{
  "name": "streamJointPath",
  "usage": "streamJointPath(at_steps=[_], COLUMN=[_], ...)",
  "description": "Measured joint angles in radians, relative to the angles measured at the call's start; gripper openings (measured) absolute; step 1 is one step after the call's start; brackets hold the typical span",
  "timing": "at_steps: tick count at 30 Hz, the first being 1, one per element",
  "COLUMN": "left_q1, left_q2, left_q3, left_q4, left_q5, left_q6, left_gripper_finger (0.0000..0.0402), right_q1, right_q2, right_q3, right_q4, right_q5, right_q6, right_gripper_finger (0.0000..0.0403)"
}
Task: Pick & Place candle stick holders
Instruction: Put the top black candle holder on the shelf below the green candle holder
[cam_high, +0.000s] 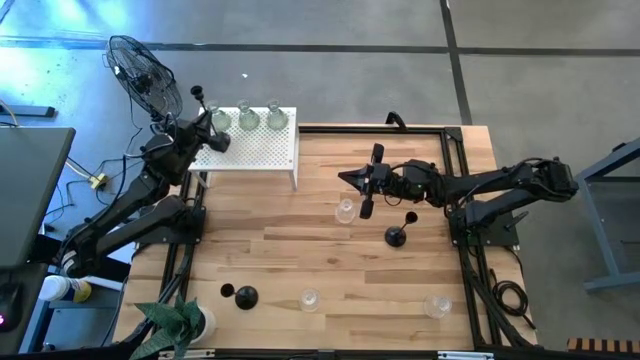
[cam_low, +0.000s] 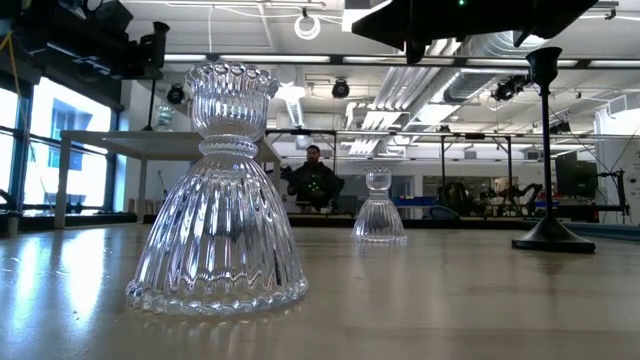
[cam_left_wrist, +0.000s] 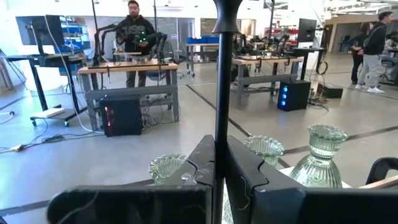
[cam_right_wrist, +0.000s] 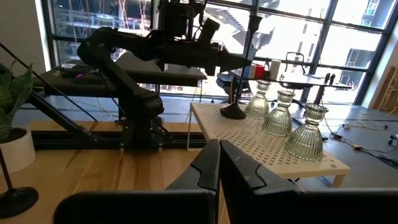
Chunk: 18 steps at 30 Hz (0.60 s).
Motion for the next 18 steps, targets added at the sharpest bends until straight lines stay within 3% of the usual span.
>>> streamJointPath(at_steps=[18], left_q1=[0.0], left_q2=[0.057], left_q3=[0.0], left_q4=[0.042], left_q5=[-0.052], left_q6=[0.032], left_gripper_finger=[0.0016], right_q1=[0.0], right_q2=[0.0], right_q3=[0.0], right_q4=[0.0], right_q5=[-0.004], right_q6=[0.0], right_gripper_finger=[0.0001])
